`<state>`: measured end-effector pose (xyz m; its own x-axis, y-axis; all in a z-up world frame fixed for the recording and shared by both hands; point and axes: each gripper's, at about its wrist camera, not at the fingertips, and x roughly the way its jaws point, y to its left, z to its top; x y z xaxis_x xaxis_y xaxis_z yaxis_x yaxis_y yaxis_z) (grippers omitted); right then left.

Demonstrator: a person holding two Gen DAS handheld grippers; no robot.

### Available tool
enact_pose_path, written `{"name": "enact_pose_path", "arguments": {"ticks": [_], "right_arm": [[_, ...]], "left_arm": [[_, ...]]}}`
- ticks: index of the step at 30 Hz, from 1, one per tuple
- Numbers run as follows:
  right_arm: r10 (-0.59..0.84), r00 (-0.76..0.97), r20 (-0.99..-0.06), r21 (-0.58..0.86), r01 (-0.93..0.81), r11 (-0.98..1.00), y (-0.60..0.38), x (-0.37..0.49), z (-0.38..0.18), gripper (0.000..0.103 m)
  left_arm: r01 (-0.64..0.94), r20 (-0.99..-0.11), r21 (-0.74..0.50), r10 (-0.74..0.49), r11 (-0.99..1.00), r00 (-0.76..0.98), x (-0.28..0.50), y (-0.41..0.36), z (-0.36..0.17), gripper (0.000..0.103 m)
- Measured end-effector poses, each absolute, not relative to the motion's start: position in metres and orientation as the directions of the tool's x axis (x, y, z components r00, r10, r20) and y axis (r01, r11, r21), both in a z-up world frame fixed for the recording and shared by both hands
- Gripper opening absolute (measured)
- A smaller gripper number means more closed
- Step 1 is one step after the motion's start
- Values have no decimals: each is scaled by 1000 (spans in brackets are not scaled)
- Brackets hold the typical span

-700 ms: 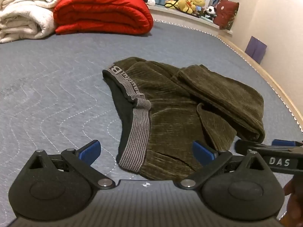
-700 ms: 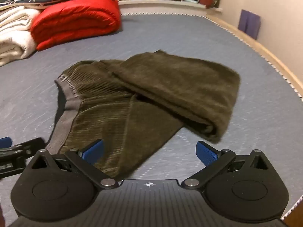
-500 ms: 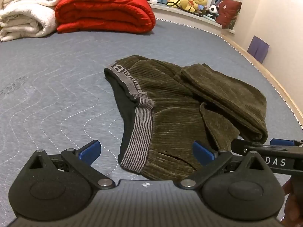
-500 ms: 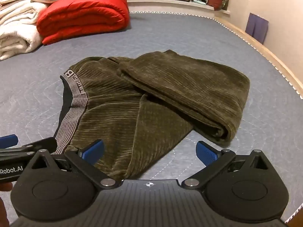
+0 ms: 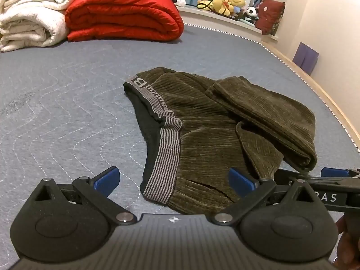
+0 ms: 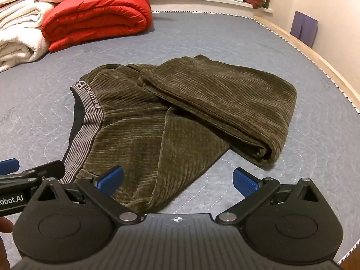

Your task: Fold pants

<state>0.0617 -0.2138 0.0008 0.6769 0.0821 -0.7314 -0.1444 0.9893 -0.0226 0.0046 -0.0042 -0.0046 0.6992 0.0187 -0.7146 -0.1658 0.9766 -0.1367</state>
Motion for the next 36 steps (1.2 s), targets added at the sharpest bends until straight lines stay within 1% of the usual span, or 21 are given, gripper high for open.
{"name": "enact_pose_path", "arguments": {"ticks": [36], "right_arm": [[92,659,-747,-17,-158,987,-215,64,-9,102]], "left_arm": [[-161,-722,-129,19,979,691,4,-6,-5,103]]}}
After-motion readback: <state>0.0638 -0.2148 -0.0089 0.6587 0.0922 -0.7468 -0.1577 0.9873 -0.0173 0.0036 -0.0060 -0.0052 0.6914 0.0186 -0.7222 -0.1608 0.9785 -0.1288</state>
